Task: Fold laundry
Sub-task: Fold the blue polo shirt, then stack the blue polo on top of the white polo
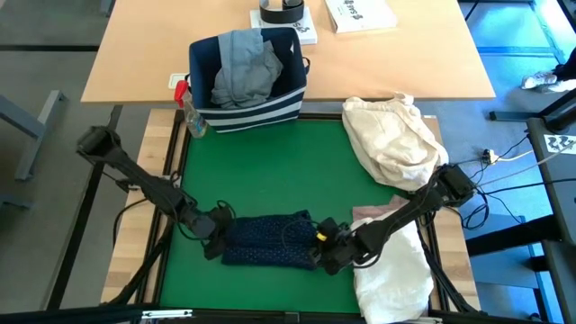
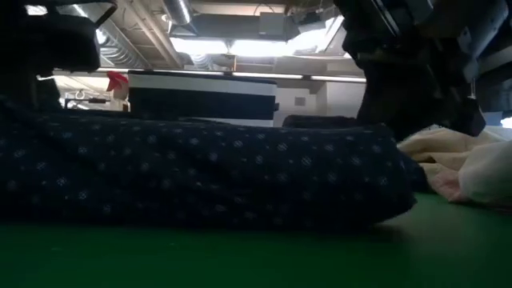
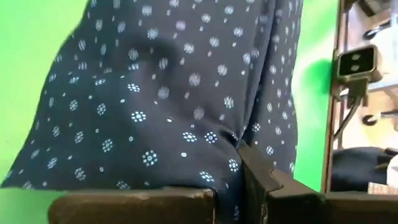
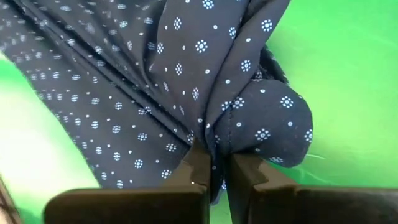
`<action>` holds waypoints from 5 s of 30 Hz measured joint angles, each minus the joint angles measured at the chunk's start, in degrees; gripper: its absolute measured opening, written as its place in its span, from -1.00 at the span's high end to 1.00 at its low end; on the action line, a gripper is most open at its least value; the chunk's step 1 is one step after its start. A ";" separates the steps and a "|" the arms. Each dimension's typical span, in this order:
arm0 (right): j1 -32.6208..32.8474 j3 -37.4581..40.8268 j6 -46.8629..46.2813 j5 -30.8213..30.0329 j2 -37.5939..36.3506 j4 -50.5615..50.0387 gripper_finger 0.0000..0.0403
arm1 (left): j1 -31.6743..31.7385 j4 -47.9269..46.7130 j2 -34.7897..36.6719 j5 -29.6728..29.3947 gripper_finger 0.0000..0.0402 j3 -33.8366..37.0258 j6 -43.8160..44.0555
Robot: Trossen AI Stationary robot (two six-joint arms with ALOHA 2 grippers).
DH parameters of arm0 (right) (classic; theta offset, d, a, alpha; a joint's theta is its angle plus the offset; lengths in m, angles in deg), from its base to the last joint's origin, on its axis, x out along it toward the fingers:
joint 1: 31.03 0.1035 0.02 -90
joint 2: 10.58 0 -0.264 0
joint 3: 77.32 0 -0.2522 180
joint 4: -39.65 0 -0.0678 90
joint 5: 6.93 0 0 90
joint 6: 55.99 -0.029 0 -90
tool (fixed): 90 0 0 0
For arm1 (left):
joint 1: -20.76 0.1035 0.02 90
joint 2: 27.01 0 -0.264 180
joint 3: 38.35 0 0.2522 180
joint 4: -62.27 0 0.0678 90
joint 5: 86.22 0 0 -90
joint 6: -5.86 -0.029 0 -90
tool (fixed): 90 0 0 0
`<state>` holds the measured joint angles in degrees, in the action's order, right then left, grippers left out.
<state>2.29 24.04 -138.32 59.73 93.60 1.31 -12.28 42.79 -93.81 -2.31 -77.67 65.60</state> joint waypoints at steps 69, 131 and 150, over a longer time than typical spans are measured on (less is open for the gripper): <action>-2.34 12.92 -10.72 -0.37 1.29 28.79 -0.52 | 13.19 31.14 -30.46 -0.81 0.05 -2.00 -10.83; -7.15 12.99 4.47 8.09 0.85 45.75 -0.52 | 15.79 35.96 -31.72 6.97 0.05 -1.44 -16.22; -7.11 12.77 -2.22 7.06 8.25 49.75 -0.52 | 15.79 36.01 -31.72 6.89 0.05 -1.44 -16.37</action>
<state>-4.82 36.80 -140.55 66.79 101.85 51.06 3.51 78.79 -125.53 4.58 -79.11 49.23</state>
